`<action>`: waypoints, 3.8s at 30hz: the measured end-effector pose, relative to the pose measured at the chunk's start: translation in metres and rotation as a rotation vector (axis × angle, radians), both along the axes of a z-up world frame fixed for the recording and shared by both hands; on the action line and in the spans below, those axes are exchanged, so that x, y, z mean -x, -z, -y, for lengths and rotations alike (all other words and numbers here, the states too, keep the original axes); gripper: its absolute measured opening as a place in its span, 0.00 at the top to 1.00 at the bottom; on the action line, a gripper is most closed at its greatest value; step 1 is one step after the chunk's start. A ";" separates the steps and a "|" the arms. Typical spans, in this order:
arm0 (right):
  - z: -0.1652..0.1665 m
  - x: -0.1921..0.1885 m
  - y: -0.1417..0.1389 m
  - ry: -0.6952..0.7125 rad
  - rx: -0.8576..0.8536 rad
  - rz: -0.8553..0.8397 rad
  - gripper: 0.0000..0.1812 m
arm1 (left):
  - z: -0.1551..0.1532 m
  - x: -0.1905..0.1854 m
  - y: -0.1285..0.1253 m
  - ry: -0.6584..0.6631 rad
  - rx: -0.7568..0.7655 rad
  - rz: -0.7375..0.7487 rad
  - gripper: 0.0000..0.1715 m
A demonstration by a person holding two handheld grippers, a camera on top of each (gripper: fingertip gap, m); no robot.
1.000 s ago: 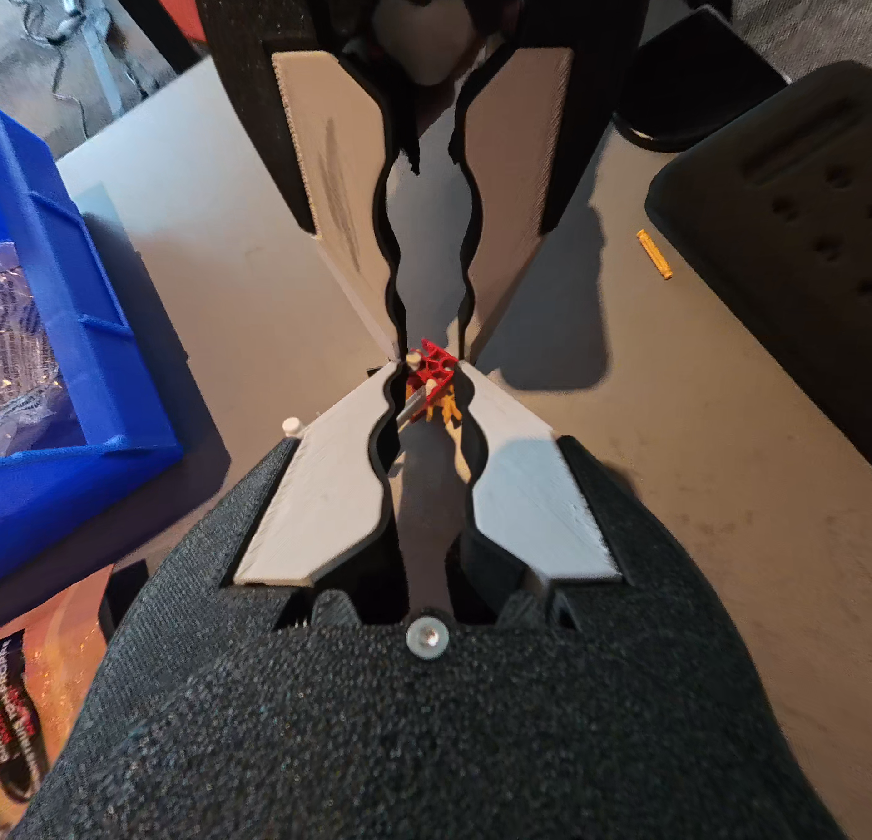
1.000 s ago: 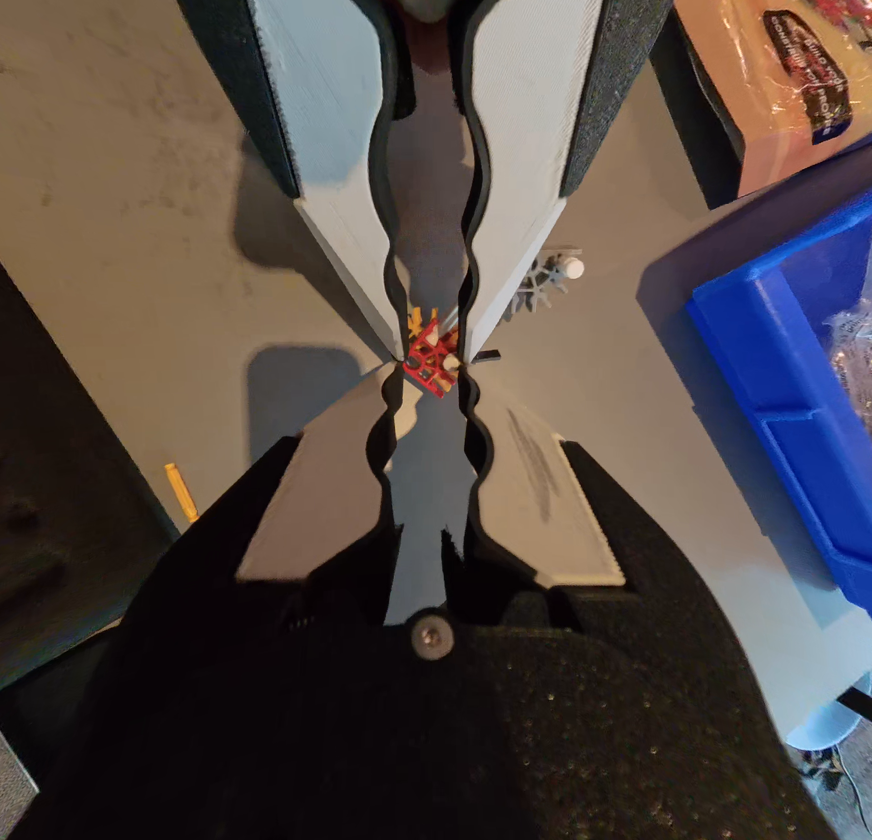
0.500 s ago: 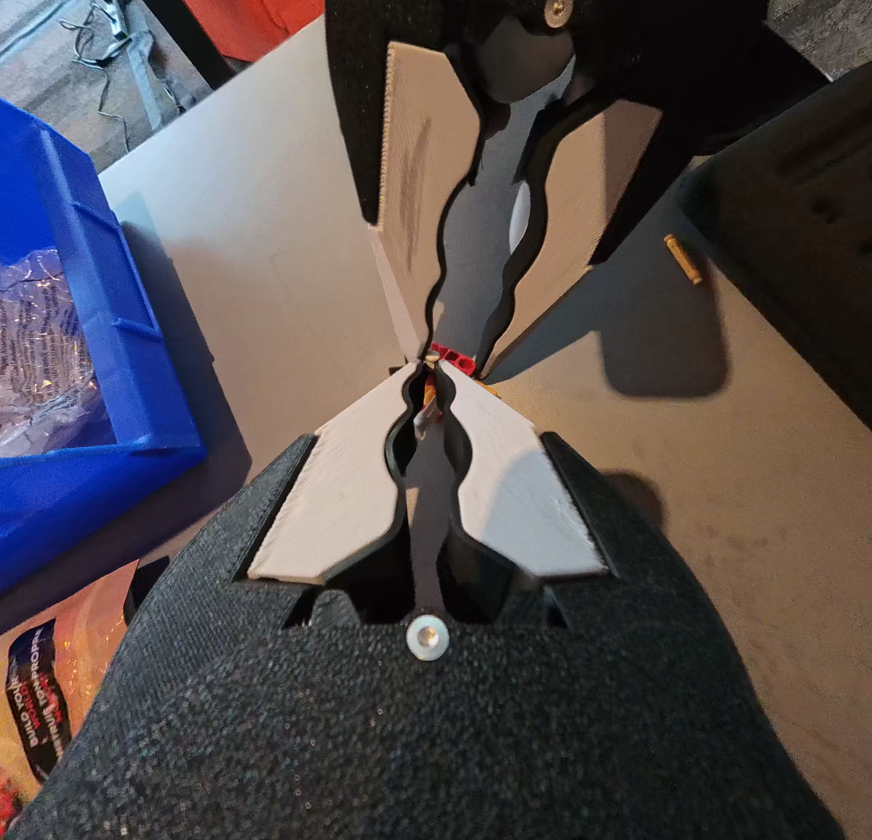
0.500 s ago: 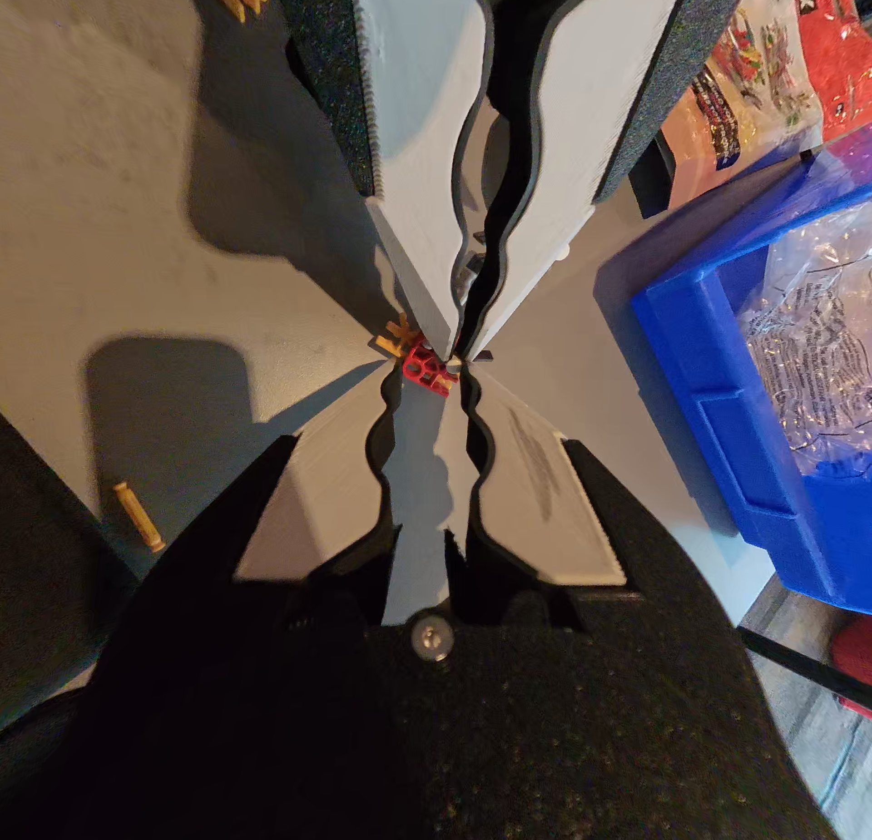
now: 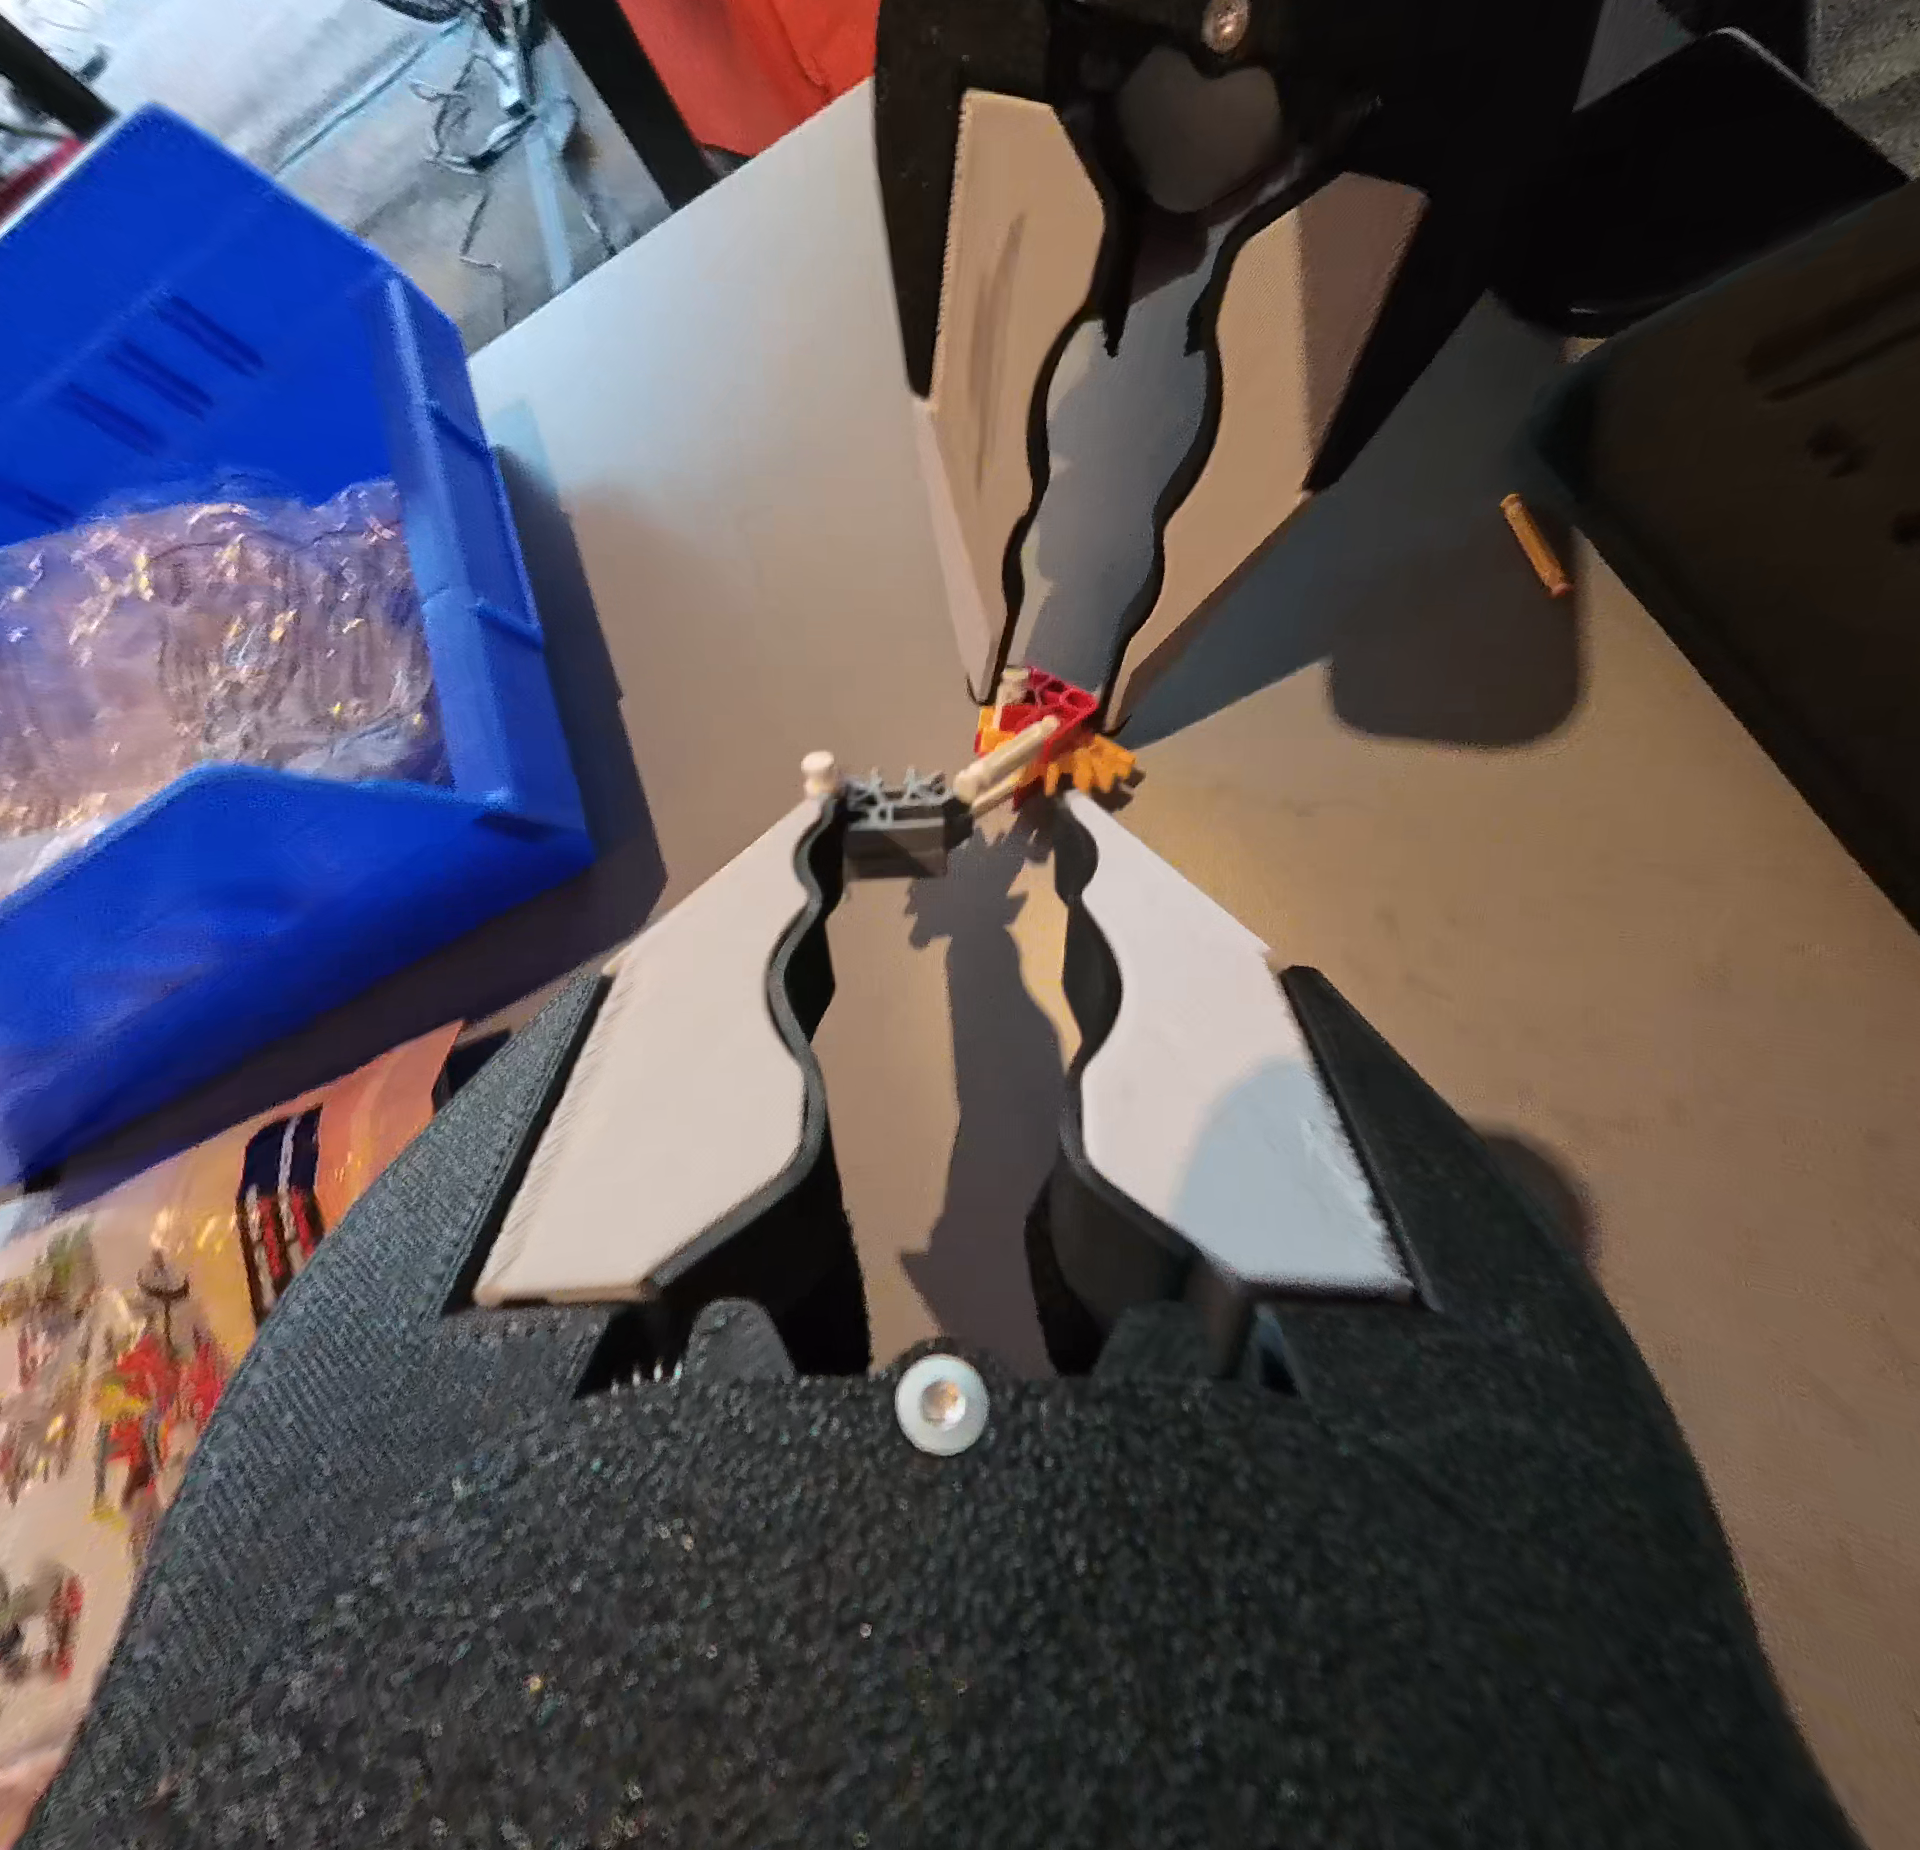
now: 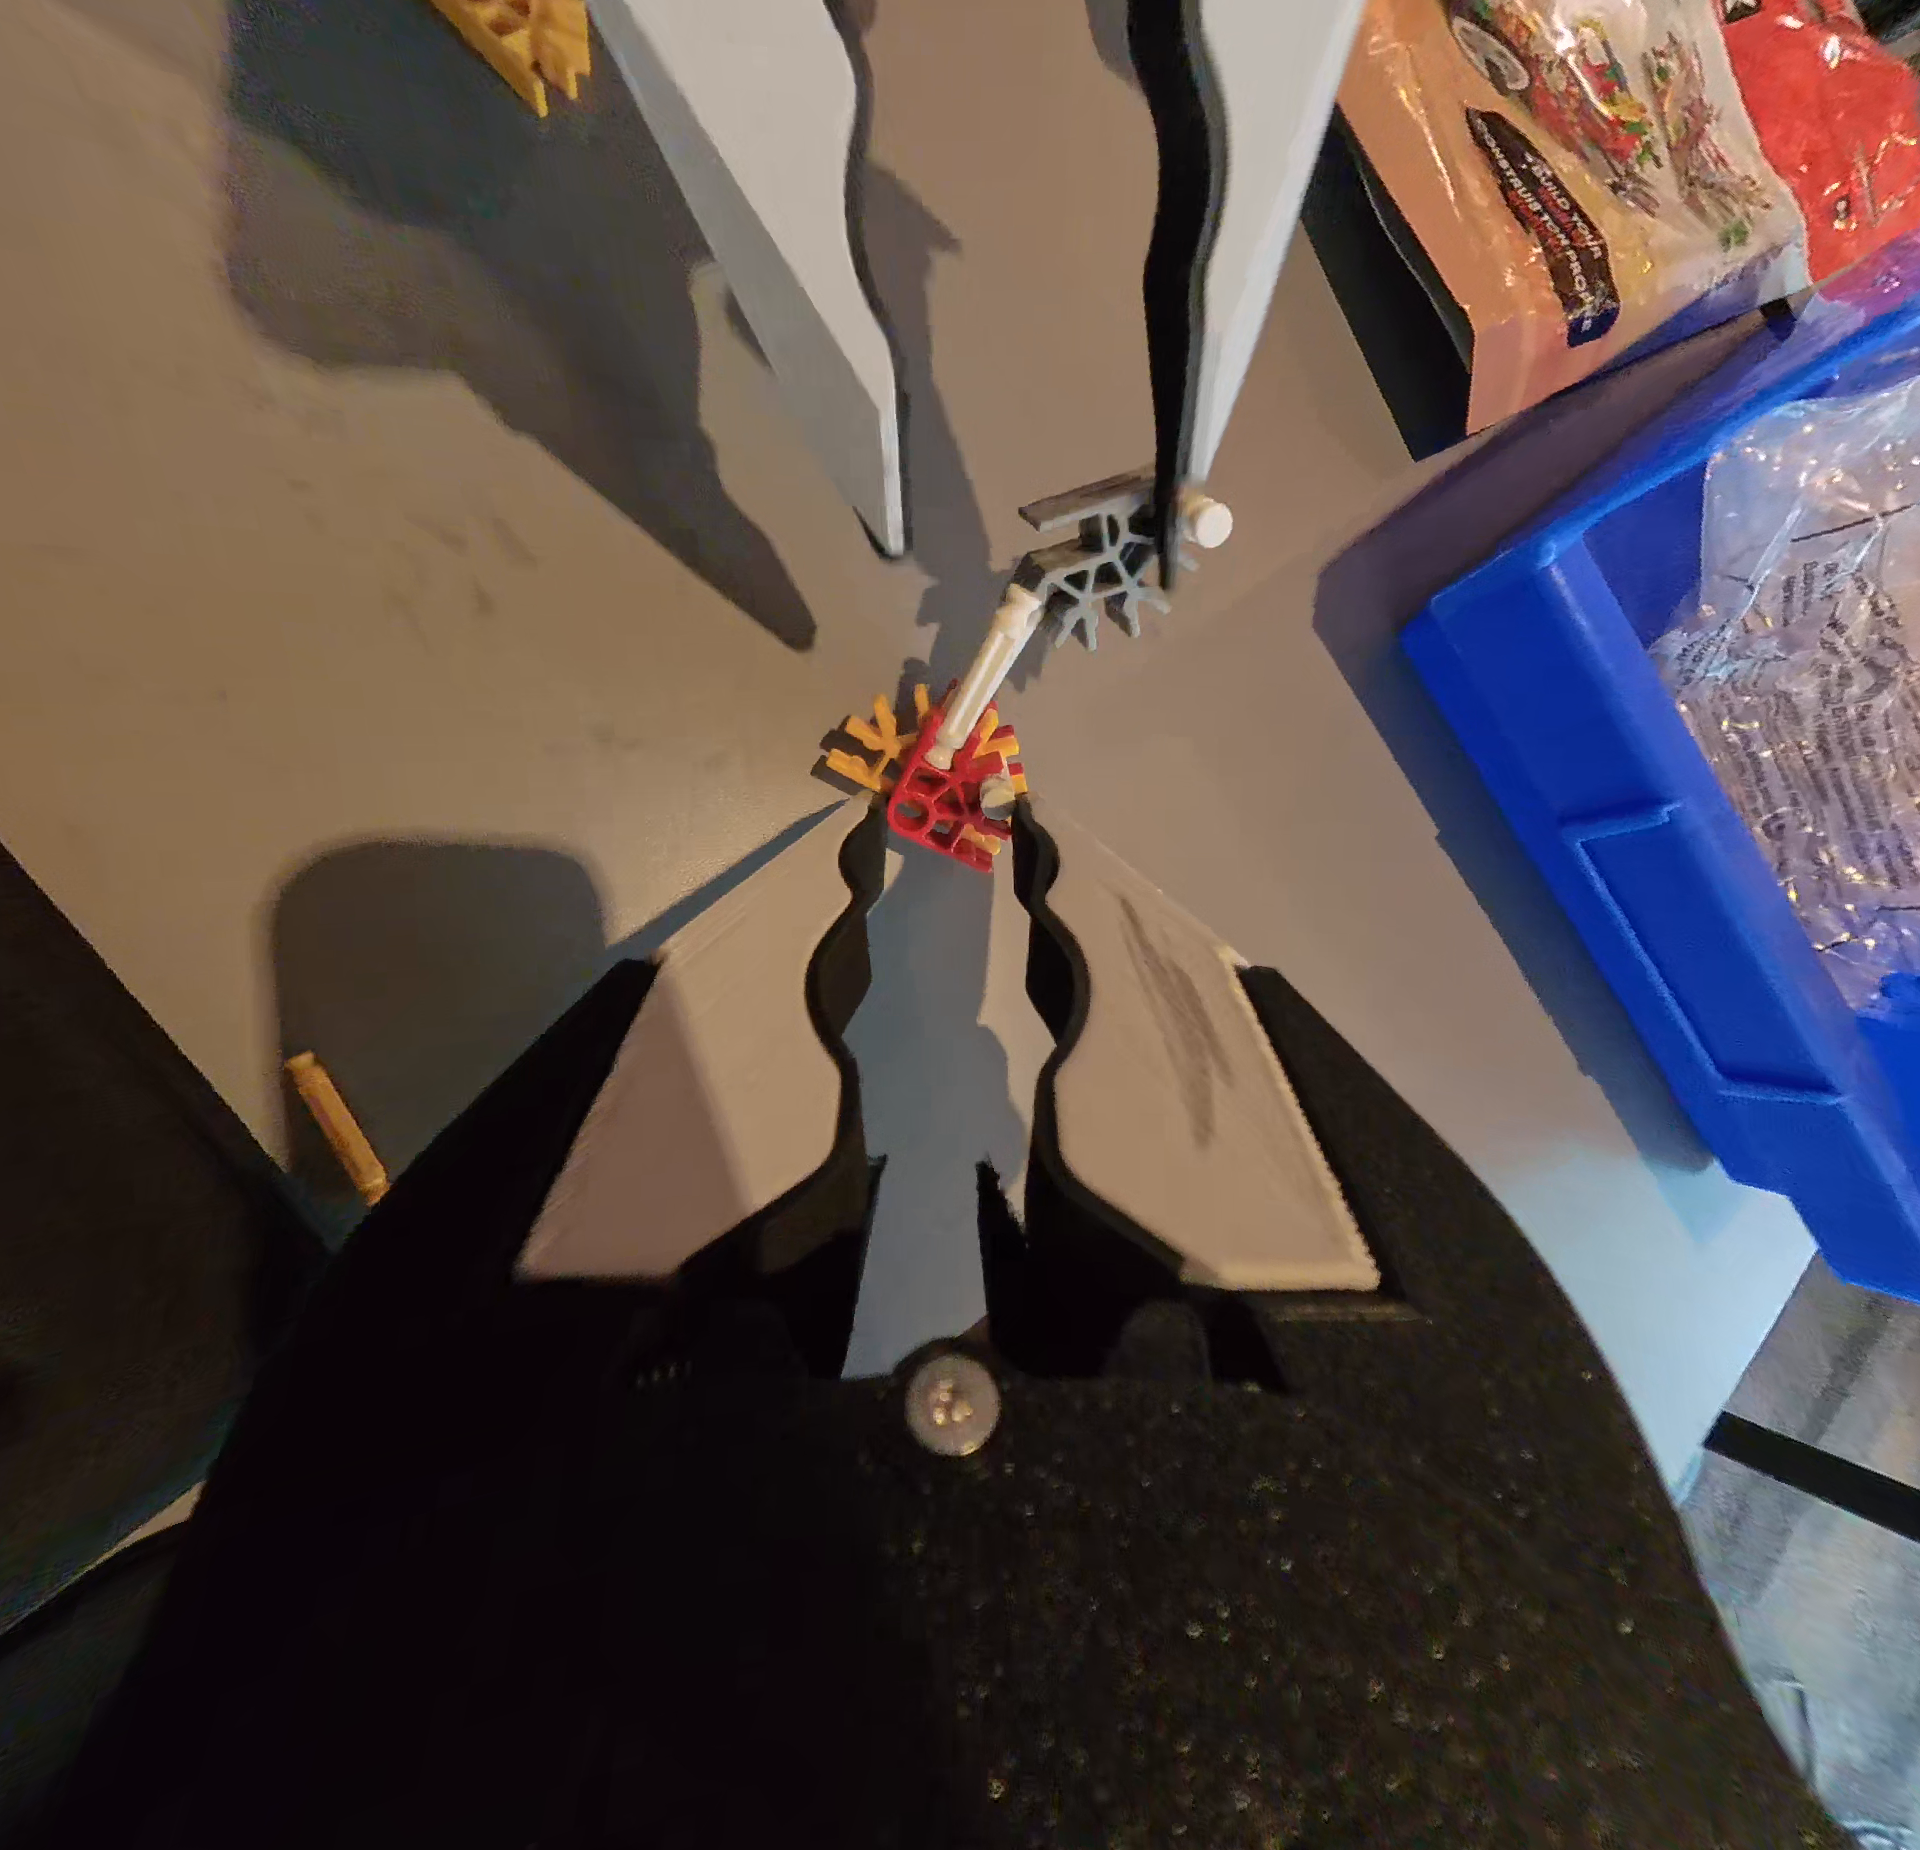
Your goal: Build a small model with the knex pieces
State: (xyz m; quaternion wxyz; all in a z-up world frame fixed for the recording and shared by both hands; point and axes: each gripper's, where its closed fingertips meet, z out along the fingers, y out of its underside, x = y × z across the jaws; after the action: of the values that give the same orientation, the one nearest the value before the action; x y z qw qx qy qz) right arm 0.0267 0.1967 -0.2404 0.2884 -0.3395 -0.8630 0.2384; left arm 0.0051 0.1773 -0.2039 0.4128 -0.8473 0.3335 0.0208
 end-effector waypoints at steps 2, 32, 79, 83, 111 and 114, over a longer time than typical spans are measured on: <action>0.001 -0.001 0.000 0.007 0.022 -0.011 0.87 | 0.008 0.008 -0.003 -0.052 -0.007 0.032 0.77; 0.013 0.000 0.000 -0.009 -0.050 -0.129 0.85 | -0.003 -0.006 0.022 -0.075 0.090 0.423 0.76; 0.014 0.007 0.001 -0.133 -0.483 -0.114 0.88 | -0.001 -0.011 0.023 -0.056 0.087 0.389 0.79; 0.014 0.007 0.001 -0.129 -0.465 -0.125 0.88 | 0.003 -0.016 0.032 -0.037 0.120 0.336 0.77; 0.015 0.009 0.002 -0.093 -0.364 -0.111 0.89 | -0.007 -0.018 0.037 -0.087 0.054 0.246 0.87; 0.016 0.009 0.002 -0.084 -0.351 -0.109 0.89 | -0.007 -0.018 0.037 -0.095 0.044 0.237 0.87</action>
State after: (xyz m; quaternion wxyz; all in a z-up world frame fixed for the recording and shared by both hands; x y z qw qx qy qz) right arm 0.0173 0.1810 -0.2420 0.3792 -0.2342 -0.8878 0.1143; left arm 0.0235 0.1847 -0.2405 0.4294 -0.8675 0.2421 -0.0674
